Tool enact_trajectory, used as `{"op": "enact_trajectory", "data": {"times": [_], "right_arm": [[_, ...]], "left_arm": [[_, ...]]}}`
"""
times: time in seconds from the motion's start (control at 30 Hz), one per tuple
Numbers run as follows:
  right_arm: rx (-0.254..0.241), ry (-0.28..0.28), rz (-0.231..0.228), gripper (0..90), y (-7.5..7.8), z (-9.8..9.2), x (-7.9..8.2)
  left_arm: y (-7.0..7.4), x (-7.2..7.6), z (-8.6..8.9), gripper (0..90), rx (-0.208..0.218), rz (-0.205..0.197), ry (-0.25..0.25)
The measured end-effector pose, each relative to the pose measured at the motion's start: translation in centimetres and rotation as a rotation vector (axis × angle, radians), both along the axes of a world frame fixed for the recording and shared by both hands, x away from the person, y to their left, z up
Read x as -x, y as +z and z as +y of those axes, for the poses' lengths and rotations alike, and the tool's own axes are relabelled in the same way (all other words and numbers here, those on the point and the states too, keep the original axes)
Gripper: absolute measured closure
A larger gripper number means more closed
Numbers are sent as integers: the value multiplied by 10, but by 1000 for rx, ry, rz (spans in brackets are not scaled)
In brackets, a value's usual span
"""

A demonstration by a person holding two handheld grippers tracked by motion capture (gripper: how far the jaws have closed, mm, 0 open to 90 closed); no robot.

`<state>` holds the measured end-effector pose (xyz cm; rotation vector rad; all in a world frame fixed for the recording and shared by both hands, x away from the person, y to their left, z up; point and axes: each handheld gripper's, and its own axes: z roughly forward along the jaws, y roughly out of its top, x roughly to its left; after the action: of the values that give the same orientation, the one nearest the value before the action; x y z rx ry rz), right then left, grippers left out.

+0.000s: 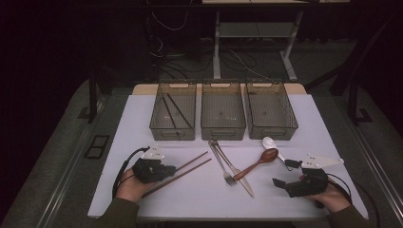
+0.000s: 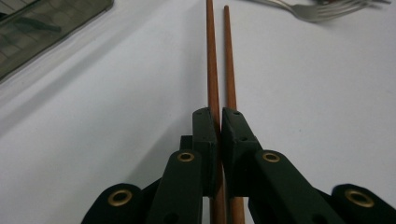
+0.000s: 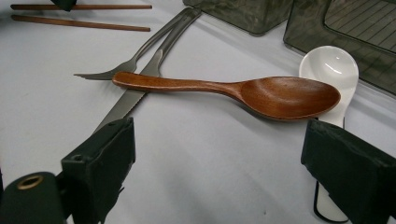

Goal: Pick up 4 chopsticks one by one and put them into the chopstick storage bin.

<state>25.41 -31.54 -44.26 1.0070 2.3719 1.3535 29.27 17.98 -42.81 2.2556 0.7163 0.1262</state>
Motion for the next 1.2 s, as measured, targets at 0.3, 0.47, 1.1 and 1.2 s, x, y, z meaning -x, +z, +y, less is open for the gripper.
{"op": "enact_trajectory", "data": {"times": [0.3, 0.47, 1.1, 1.2], "right_arm": [[7, 5, 1, 99, -1, 1, 1], [6, 10, -2, 99, -1, 2, 1], [25, -42, -10, 97, -3, 4, -5], [30, -27, -4, 98, -5, 5, -5]], "left_arm": [[12, 0, -5, 835, 12, -8, 1], [20, -4, -5, 835, 39, -18, 3], [41, -25, -3, 835, 68, -23, 23], [45, -28, -1, 835, 79, -25, 27]]}}
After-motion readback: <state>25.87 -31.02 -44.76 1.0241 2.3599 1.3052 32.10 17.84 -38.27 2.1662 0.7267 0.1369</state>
